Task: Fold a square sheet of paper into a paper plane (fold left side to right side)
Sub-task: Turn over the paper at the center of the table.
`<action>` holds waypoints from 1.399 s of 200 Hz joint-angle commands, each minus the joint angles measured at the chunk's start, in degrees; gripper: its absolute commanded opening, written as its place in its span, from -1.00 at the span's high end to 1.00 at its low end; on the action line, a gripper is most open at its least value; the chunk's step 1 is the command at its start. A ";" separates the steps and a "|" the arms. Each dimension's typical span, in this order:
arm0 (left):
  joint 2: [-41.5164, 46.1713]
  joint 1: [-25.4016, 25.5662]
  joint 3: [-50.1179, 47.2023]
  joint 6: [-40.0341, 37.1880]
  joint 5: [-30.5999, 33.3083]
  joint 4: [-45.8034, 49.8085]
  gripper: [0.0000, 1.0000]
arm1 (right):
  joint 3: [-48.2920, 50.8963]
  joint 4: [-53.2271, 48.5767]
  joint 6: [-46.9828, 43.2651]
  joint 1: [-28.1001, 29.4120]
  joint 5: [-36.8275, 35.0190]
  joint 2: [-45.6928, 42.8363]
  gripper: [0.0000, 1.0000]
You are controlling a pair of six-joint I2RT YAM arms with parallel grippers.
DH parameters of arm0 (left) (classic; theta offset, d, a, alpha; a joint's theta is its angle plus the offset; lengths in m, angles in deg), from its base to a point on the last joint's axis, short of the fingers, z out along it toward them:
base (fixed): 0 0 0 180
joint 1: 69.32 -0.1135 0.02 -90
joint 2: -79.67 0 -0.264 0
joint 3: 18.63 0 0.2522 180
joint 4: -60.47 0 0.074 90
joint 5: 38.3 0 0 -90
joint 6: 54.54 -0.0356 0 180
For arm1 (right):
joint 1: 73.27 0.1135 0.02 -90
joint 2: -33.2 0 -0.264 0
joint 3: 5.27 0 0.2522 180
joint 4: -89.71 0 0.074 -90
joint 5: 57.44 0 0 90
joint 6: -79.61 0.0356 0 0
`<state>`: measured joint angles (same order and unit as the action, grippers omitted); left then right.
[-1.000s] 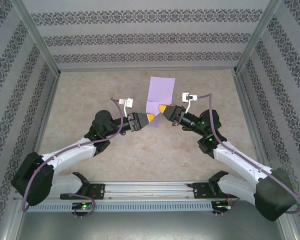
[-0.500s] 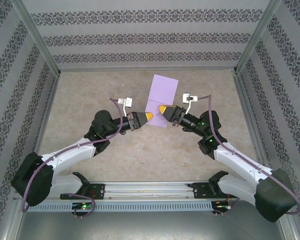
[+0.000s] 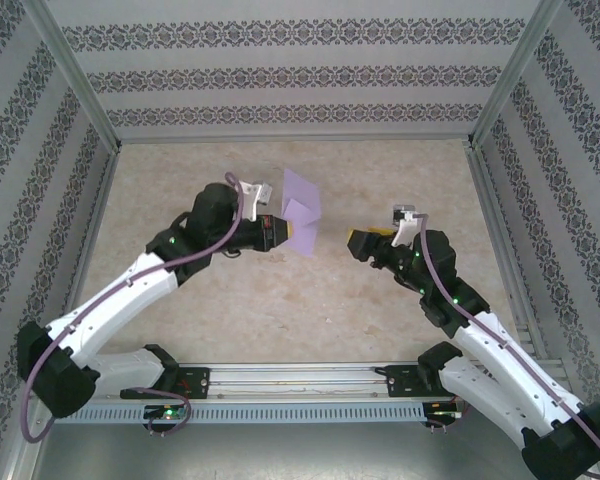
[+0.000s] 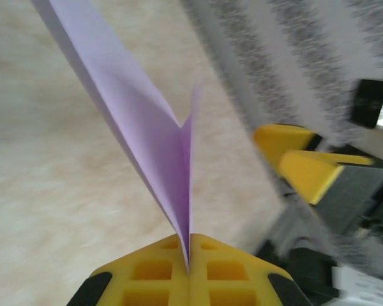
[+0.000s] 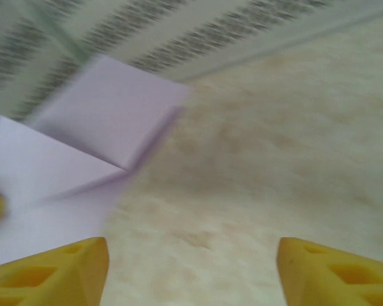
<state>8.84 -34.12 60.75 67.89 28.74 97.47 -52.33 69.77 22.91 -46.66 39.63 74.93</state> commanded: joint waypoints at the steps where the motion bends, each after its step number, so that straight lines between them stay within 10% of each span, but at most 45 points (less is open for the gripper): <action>1: -7.11 1.95 8.94 -13.29 17.03 33.72 1.00 | -1.94 -17.08 -4.28 -1.14 -11.91 0.39 -0.51; 53: -19.61 10.24 22.98 -13.05 41.96 47.60 1.00 | -0.63 -22.98 -3.56 -4.26 -18.18 0.99 -0.96; 126: -32.21 20.77 26.31 3.03 61.43 53.45 1.00 | 1.67 -23.44 -2.84 -6.62 -18.35 0.28 -0.96; 190: -43.97 25.66 25.54 16.24 57.68 54.86 1.00 | 4.06 -21.15 -2.27 -8.30 -14.17 -0.16 -0.96; 280: -42.84 25.80 18.55 14.96 36.22 32.89 0.76 | 5.60 -18.49 -2.34 -10.61 -8.37 1.19 -0.97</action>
<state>-35.88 -8.57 80.16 82.29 72.25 138.04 -47.61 49.60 19.85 -56.67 28.42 75.50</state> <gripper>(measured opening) 0.108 0.982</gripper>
